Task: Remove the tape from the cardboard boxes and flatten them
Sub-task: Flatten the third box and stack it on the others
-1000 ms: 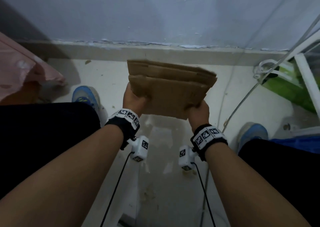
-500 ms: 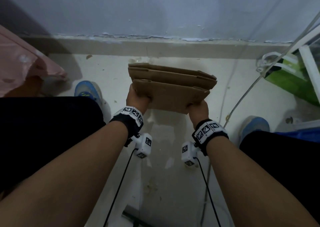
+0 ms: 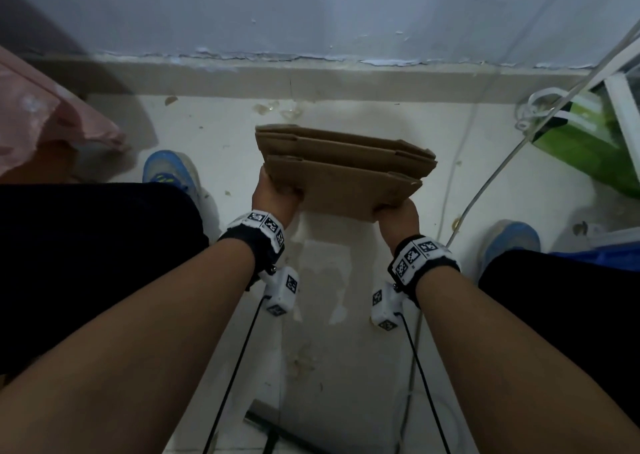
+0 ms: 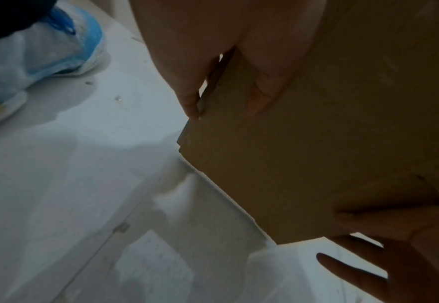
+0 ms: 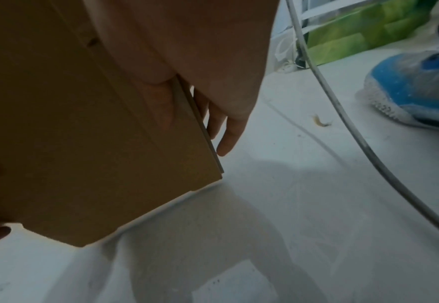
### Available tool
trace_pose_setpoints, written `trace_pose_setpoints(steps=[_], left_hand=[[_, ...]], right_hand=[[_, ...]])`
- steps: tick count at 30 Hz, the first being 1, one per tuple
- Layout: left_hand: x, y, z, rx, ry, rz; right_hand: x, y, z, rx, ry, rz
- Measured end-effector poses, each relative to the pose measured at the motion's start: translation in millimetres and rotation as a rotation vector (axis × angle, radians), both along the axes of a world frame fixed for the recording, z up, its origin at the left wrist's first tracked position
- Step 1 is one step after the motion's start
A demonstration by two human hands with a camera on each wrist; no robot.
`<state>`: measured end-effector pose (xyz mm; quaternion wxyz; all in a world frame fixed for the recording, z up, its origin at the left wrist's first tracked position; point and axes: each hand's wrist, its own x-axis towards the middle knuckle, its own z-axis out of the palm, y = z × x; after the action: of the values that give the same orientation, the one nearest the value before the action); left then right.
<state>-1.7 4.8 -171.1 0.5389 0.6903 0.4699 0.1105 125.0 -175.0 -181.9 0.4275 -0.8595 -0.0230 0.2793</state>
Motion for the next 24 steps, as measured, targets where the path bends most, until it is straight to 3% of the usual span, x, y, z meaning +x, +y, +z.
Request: trace_pose_setpoints(steps=[6,11,12,15,17,20,22,24], left_hand=[[-27,14,-17,-0.119,0.117,-0.260],[-7,40,-2,-0.012,0.226,-0.339],[-7,45,-1,-0.030,0.256,-0.387],[-14,50,15,-0.232,0.119,-0.577],[-16,48,28,-0.399,-0.065,-0.409],[-14,50,32,-0.794,-0.159,-0.072],[-16,48,29,-0.810,-0.098,-0.089],[-18,46,18,-0.645,-0.026,-0.178]], right_hand=[[5,-16,-10,-0.147,0.018,0.288],[26,-16,0,-0.193,-0.092,0.217],[27,-18,2,-0.150,-0.087,0.199],[29,-27,23,0.347,0.217,-0.042],[33,-31,31,0.514,0.385,-0.060],[40,-34,32,0.537,0.539,-0.106],[45,-38,30,0.583,0.677,-0.172],[43,-37,29,0.608,0.754,-0.143]])
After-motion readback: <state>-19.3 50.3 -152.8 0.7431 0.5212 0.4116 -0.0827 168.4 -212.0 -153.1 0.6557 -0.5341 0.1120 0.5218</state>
